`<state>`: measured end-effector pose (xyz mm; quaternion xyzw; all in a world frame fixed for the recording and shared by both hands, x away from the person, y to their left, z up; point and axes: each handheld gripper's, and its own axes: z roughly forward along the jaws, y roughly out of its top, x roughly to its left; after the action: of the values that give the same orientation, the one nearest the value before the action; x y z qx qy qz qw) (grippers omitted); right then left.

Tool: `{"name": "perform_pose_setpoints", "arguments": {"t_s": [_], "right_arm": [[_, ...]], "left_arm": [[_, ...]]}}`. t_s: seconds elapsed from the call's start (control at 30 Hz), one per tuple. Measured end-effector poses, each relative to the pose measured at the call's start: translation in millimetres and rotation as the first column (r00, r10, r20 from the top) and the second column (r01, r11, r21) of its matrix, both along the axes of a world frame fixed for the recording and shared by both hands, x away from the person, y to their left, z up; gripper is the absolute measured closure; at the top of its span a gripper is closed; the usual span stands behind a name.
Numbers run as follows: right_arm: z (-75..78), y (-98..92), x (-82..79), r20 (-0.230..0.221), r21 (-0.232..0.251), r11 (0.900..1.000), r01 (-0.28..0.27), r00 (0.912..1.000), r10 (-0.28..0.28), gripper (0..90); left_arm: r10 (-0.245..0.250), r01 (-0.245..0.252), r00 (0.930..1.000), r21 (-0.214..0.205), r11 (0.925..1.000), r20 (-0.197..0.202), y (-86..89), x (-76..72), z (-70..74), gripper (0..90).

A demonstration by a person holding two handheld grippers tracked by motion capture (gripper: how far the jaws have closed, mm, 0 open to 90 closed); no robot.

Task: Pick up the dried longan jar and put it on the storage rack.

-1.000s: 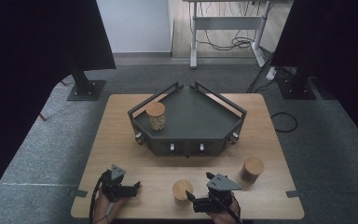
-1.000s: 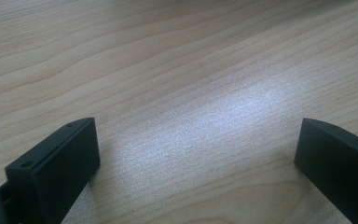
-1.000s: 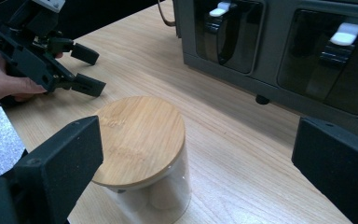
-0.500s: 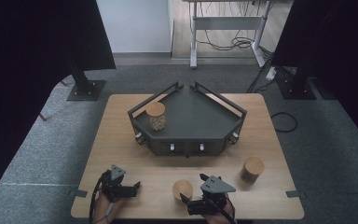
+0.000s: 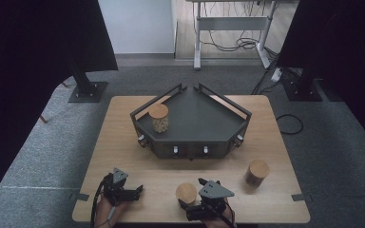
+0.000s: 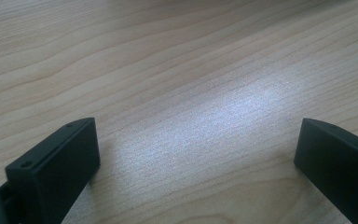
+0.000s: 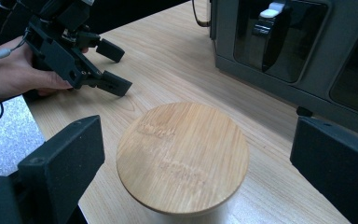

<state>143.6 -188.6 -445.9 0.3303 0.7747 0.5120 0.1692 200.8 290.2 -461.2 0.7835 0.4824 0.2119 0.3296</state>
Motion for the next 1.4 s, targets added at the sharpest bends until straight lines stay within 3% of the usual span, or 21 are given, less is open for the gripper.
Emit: {"name": "perform_pose_setpoints", "arguments": {"t_s": [0.87, 1.4], "right_arm": [[-9.5, 16.2, 5.6, -0.010, -0.049, 0.9983, -0.032, 0.9994, 0.032, 6.2], [-17.3, 19.6, 5.5, -0.027, -0.060, 0.9981, -0.007, 0.9996, 0.006, 20.8]], "left_arm": [[0.000, 0.000, 1.0000, 0.000, 1.0000, 0.000, 0.0, -0.4, -0.1, 0.0], [-0.001, 0.001, 1.0000, 0.000, 1.0000, 0.000, 0.1, -0.5, 0.0, 0.0]]}}
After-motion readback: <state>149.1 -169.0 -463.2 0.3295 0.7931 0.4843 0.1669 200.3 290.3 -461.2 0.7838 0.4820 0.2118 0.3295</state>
